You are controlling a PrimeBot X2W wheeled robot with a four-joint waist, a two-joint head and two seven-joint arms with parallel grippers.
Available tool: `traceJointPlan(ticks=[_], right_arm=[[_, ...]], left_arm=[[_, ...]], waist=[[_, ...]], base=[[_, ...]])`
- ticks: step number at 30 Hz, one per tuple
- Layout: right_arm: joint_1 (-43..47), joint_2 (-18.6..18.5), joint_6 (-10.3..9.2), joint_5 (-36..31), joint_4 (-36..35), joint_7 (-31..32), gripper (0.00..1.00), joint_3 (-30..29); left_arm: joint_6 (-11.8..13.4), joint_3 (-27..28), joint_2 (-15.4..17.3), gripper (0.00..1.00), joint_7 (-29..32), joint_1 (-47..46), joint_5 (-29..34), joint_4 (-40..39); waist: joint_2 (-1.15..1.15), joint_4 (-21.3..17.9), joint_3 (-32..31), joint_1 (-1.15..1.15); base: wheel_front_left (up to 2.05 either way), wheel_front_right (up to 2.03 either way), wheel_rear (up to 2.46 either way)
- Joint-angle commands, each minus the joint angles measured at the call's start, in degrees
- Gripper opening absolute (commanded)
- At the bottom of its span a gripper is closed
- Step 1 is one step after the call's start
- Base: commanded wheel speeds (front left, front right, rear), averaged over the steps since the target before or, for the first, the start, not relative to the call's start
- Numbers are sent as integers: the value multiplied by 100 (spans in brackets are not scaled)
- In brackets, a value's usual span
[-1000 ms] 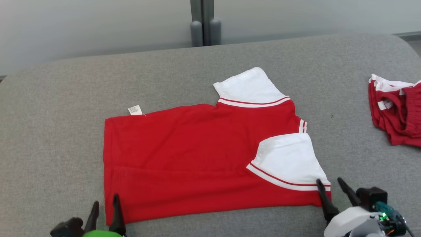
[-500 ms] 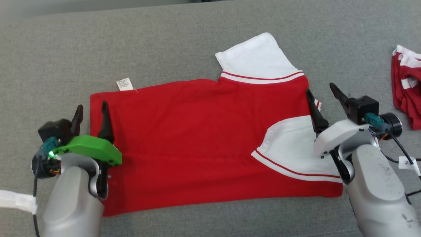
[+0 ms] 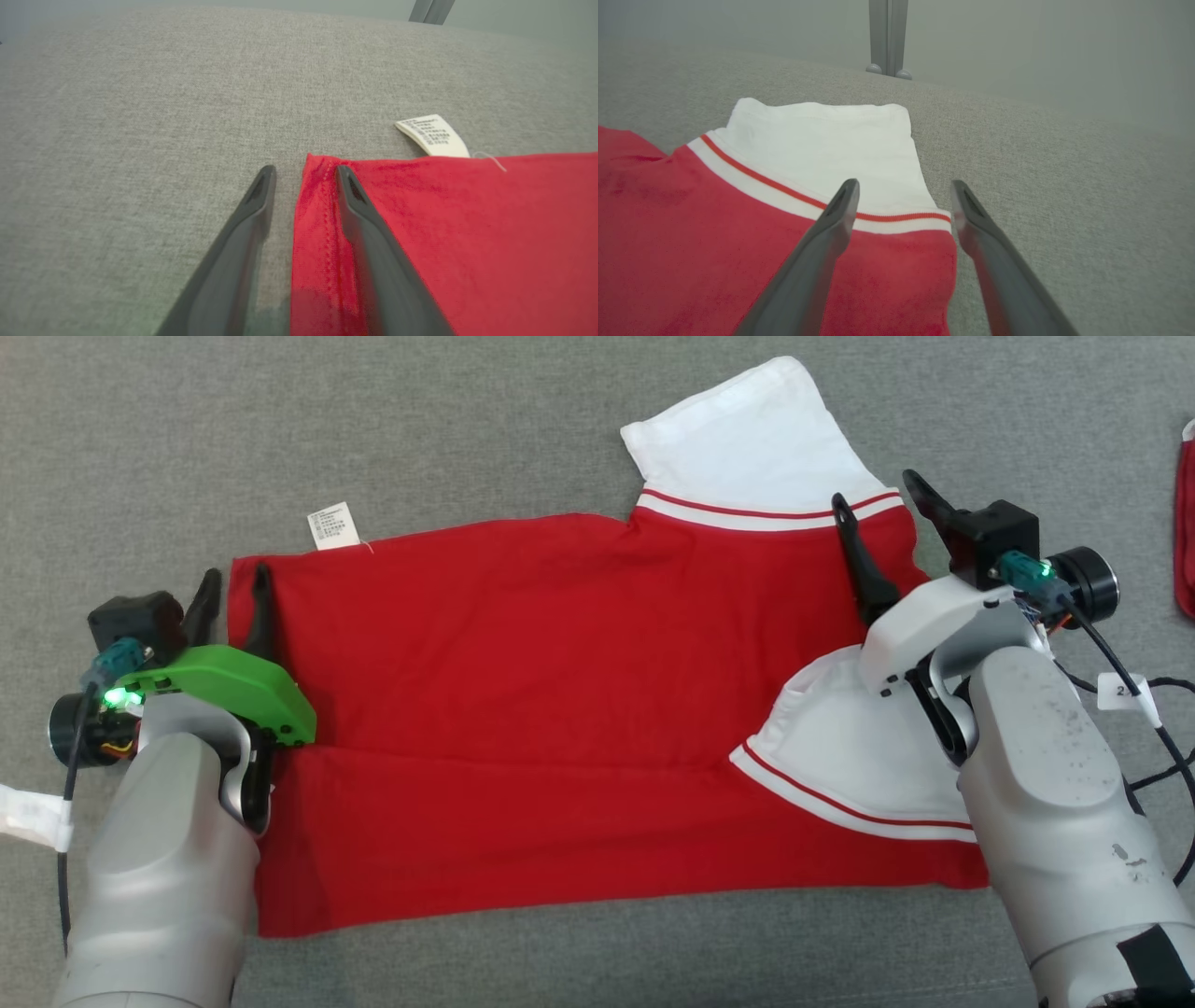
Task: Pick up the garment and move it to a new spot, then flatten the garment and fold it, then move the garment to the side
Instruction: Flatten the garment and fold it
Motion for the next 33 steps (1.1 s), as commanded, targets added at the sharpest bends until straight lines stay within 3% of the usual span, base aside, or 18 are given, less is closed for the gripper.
traceJointPlan(ticks=[1,5,11,22,23,24,25,33], right_arm=[[-134,-17,-12,-48,71,52,100,7],[-501,-71,-12,-76,309,316,100,-60],[-1208,-261,-12,-315,678,797,100,-82],[-2088,-375,-11,-686,1670,1477,100,-610],[-2106,-381,-11,-713,1749,1482,48,-581],[-2110,-398,-11,-691,1809,1431,15,-623],[-2121,-426,-11,-700,1838,1378,0,-638],[-2401,-501,-12,-978,1519,69,0,-1083]], left_arm=[[-24,-85,-21,0,40,-19,-47,103],[-20,-344,-39,0,24,-122,-174,5],[-20,-530,-123,0,11,-122,-120,-776],[-20,-838,-284,0,9,-92,-254,-1287],[-20,-849,-289,0,9,-83,-271,-1298],[-20,-855,-290,0,9,-72,-281,-1309],[-21,-861,-285,0,9,-62,-294,-1318],[-21,-566,-212,0,9,48,-236,-1730]], waist=[[0,88,71,0],[0,258,145,0],[0,630,331,0],[0,1071,649,0],[0,1082,652,0],[0,1091,654,0],[0,1092,659,0],[0,1009,614,0]], base=[[0,0,0],[0,0,0],[0,0,0],[0,0,0],[0,0,0],[0,0,0],[0,0,0],[0,0,0]])
